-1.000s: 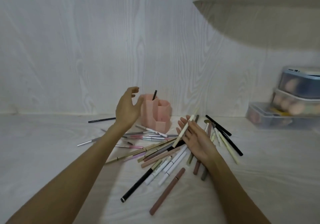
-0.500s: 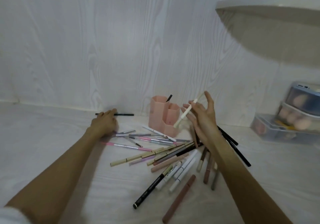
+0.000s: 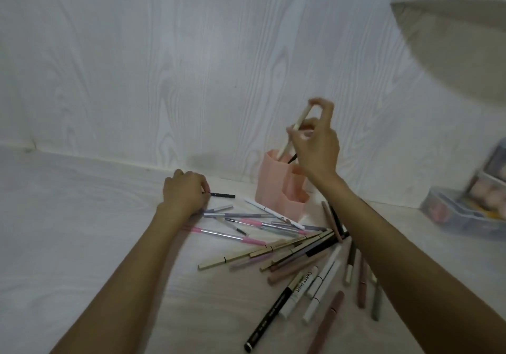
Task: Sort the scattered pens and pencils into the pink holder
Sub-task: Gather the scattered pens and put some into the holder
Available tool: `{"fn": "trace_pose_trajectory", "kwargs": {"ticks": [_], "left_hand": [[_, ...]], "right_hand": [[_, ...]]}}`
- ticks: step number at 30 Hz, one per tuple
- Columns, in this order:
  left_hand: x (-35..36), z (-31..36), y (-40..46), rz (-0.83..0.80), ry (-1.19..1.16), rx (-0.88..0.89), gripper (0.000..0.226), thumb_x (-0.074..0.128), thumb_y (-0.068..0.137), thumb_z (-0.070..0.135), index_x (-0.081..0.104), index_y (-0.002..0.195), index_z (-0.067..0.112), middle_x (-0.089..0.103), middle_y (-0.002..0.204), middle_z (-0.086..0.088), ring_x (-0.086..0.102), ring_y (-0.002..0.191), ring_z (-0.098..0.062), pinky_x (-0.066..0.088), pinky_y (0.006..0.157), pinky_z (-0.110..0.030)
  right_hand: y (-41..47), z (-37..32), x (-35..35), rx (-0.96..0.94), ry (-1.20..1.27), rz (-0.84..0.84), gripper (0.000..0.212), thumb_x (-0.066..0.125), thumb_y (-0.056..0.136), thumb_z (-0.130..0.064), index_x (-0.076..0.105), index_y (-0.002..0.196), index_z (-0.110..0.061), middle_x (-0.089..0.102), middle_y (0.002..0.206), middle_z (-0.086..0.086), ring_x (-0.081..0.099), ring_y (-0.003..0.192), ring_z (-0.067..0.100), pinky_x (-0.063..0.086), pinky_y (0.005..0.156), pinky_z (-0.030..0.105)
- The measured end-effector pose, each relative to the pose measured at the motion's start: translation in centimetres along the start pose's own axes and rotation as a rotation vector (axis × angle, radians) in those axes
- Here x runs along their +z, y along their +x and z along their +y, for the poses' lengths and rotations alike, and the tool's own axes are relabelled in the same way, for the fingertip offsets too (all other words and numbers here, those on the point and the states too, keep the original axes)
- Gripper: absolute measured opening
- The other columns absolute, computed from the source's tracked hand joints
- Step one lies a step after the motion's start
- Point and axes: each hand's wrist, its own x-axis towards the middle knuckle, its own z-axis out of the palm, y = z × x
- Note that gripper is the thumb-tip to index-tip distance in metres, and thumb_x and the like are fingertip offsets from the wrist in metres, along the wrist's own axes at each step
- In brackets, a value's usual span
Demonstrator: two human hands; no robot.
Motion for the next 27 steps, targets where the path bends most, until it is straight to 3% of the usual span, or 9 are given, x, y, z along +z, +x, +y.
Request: {"fn": "trace_pose_trajectory", "kwargs": {"ticks": [4, 6, 8, 10, 12, 15, 18, 22, 27], "left_hand": [[-0.5, 1.5, -0.2, -0.097, 0.019, 0.113, 0.016, 0.058, 0.085, 0.021, 0.069, 0.095, 0.025, 0.068, 0.104, 0.003, 0.06, 0.098, -0.02, 0.038, 0.073, -0.025], [-0.4, 1.6, -0.3, -0.084, 0.038, 0.154, 0.018, 0.058, 0.087, 0.023, 0.069, 0.101, 0.027, 0.067, 0.107, 0.005, 0.061, 0.1, -0.02, 0.038, 0.074, -0.025], [-0.1, 1.4, -0.4, -0.052, 0.032, 0.165, 0.021, 0.058, 0.089, 0.025, 0.068, 0.107, 0.027, 0.068, 0.109, 0.004, 0.061, 0.101, -0.021, 0.039, 0.075, -0.027], [0.0, 1.3, -0.4, -0.017, 0.03, 0.157, 0.02, 0.059, 0.088, 0.025, 0.07, 0.105, 0.025, 0.069, 0.108, 0.001, 0.062, 0.099, -0.024, 0.041, 0.076, -0.029], [0.0, 1.3, -0.4, -0.006, 0.066, 0.141, 0.018, 0.06, 0.088, 0.024, 0.07, 0.102, 0.022, 0.069, 0.107, -0.003, 0.062, 0.099, -0.026, 0.043, 0.077, -0.031], [-0.3, 1.9, -0.4, -0.015, 0.135, 0.127, 0.019, 0.057, 0.089, 0.019, 0.07, 0.103, 0.018, 0.067, 0.11, -0.008, 0.061, 0.101, -0.03, 0.044, 0.078, -0.032], [-0.1, 2.0, -0.4, -0.005, 0.168, 0.131, 0.02, 0.057, 0.088, 0.014, 0.067, 0.105, 0.015, 0.066, 0.111, -0.01, 0.06, 0.102, -0.031, 0.045, 0.081, -0.034], [-0.9, 2.0, -0.5, 0.083, 0.036, 0.077, 0.03, 0.055, 0.09, 0.015, 0.061, 0.12, 0.013, 0.067, 0.113, -0.01, 0.059, 0.108, -0.032, 0.045, 0.086, -0.036], [-6.6, 6.9, -2.1, 0.519, -0.598, 0.153, 0.021, 0.059, 0.092, 0.022, 0.068, 0.109, 0.013, 0.066, 0.096, 0.007, 0.063, 0.086, -0.008, 0.045, 0.077, -0.019]], "right_hand": [[-1.7, 2.6, 0.9, -0.034, -0.178, -0.195, 0.028, 0.056, 0.089, -0.032, 0.052, 0.116, -0.025, 0.067, 0.105, -0.001, 0.057, 0.103, 0.017, 0.044, 0.087, 0.032], [-1.7, 3.0, 0.3, -0.023, -0.223, -0.232, 0.029, 0.049, 0.092, -0.04, 0.058, 0.116, -0.025, 0.062, 0.12, -0.004, 0.047, 0.118, 0.016, 0.033, 0.096, 0.027], [-1.6, 2.6, -0.7, -0.058, -0.216, -0.28, 0.036, 0.046, 0.093, -0.042, 0.056, 0.123, -0.026, 0.057, 0.129, -0.004, 0.04, 0.125, 0.016, 0.03, 0.104, 0.034], [-2.2, 1.8, -2.3, -0.06, -0.137, -0.327, 0.041, 0.048, 0.092, -0.041, 0.047, 0.132, -0.029, 0.053, 0.133, -0.004, 0.04, 0.124, 0.015, 0.031, 0.104, 0.035], [-3.5, 1.5, -4.3, 0.005, 0.03, -0.388, 0.034, 0.058, 0.09, -0.029, 0.053, 0.123, -0.028, 0.061, 0.118, -0.005, 0.052, 0.11, 0.013, 0.04, 0.091, 0.027], [-6.9, 2.7, -6.6, 0.068, 0.065, -0.782, 0.023, 0.065, 0.085, -0.015, 0.069, 0.105, -0.026, 0.069, 0.105, -0.008, 0.062, 0.097, 0.007, 0.045, 0.077, 0.013], [-10.3, 4.4, -6.8, 0.019, 0.04, -1.022, 0.024, 0.07, 0.082, -0.022, 0.071, 0.106, -0.024, 0.069, 0.103, -0.01, 0.061, 0.096, 0.001, 0.046, 0.085, 0.013], [-12.0, 5.4, -6.4, -0.036, 0.101, -0.947, 0.023, 0.065, 0.086, -0.023, 0.071, 0.109, -0.021, 0.068, 0.103, -0.01, 0.059, 0.098, -0.002, 0.046, 0.089, 0.014], [-13.3, 5.8, -5.5, 0.038, 0.126, -0.719, 0.014, 0.07, 0.082, -0.028, 0.074, 0.096, -0.027, 0.069, 0.091, -0.013, 0.058, 0.09, 0.0, 0.046, 0.082, 0.016]]}}
